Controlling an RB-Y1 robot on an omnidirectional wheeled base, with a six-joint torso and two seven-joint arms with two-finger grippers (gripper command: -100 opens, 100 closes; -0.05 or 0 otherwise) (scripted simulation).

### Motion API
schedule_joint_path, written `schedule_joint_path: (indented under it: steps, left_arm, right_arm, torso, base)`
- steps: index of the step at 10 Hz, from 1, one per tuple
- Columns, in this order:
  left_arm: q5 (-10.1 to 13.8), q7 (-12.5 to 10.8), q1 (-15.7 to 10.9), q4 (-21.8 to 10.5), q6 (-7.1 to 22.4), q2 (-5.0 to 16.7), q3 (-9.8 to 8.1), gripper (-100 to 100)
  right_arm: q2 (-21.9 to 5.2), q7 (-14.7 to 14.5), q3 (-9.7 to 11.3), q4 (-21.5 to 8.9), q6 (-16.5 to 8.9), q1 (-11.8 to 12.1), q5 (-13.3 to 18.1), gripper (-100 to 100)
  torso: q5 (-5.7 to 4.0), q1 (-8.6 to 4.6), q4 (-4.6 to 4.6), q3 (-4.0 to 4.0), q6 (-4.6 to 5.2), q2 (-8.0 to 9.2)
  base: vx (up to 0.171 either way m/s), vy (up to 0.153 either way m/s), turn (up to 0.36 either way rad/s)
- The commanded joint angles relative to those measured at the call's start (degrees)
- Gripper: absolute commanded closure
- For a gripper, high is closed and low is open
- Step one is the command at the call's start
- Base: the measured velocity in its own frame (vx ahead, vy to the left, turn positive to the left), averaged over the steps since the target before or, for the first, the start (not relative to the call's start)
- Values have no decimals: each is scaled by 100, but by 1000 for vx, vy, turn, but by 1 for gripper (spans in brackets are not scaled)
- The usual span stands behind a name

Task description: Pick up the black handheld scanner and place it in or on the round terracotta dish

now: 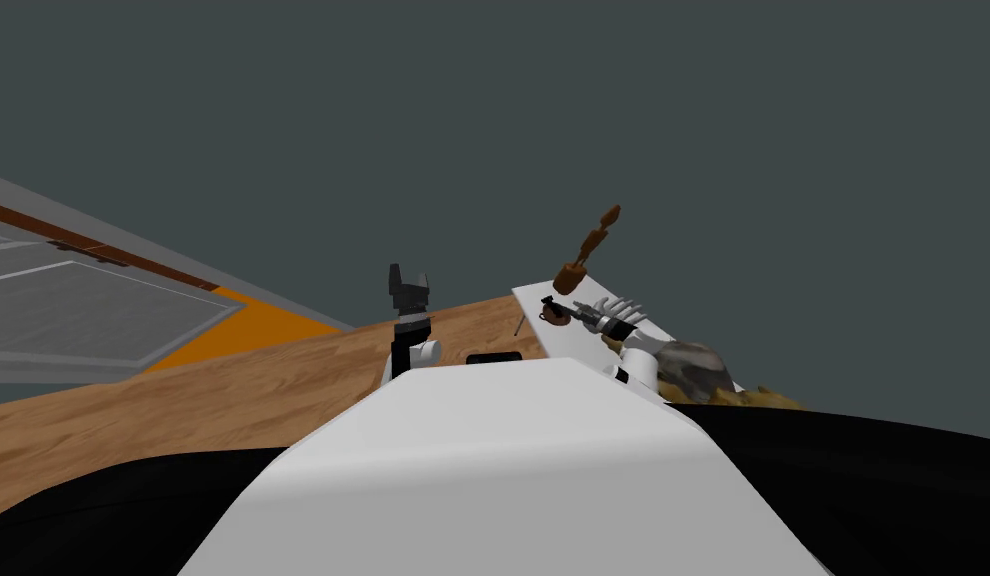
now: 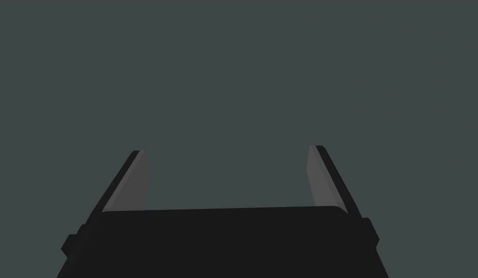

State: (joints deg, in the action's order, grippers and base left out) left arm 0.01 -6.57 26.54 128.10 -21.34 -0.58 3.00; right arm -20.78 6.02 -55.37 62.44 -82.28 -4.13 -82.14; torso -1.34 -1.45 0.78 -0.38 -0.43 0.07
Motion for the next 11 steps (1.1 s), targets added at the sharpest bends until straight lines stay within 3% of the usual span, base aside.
schedule_joint_path:
  steps: [1, 3, 4, 5, 6, 7, 8, 9, 11]
  left_arm:
    - [0, 0, 0, 0, 0, 0, 0, 0]
    - [0, 0, 1, 0, 0, -1, 1, 0]
    - [0, 0, 2, 0, 0, -1, 1, 0]
    - [0, 0, 1, 1, 0, -1, 1, 0]
    - [0, 0, 0, 0, 0, 0, 0, 0]
    - [0, 0, 0, 0, 0, -1, 1, 0]
    - [0, 0, 1, 0, 0, -1, 1, 0]
    - [0, 0, 0, 0, 0, -1, 0, 0]
    - [0, 0, 1, 0, 0, 0, 1, 0]
  right_arm:
    - [-80, 30, 286, -246, 286, -252, 52, -100]
    - [-80, 30, 363, -246, 496, -252, 52, -100]
    - [118, 314, 628, -394, 721, -545, 336, -100]
    - [118, 465, 786, -394, 863, -694, 368, -100]
    - [118, 470, 975, -394, 1042, -731, 368, -100]
    - [118, 470, 1013, -394, 1194, -731, 368, -100]
    - [316, 790, 1248, -541, 1352, -997, 654, -100]
    - [316, 840, 1408, -541, 1540, -1207, 684, -100]
    - [316, 909, 1663, -541, 1894, -1210, 684, -100]
  torso:
    - [0, 0, 0, 0, 0, 0]
    - [10, 51, 8, -23, -1, -41]
    - [14, 65, 11, -30, -1, -53]
    - [9, 33, 8, -18, -1, -29]
    - [2, 8, 2, -4, -1, -7]
    - [4, 20, 2, -6, 1, -12]
    - [9, 43, 6, -18, 1, -32]
    - [6, 25, 5, -9, 0, -13]
    - [4, 20, 3, -11, 1, -20]
  base:
    - [-75, -82, 9]
    - [3, 8, -1]
    - [-91, -98, -74]
    - [-159, -168, -7]
    - [-106, -105, 27]
    - [-33, -32, -1]
    - [-128, -107, -63]
    - [-137, -164, -18]
    - [-51, -71, 9]
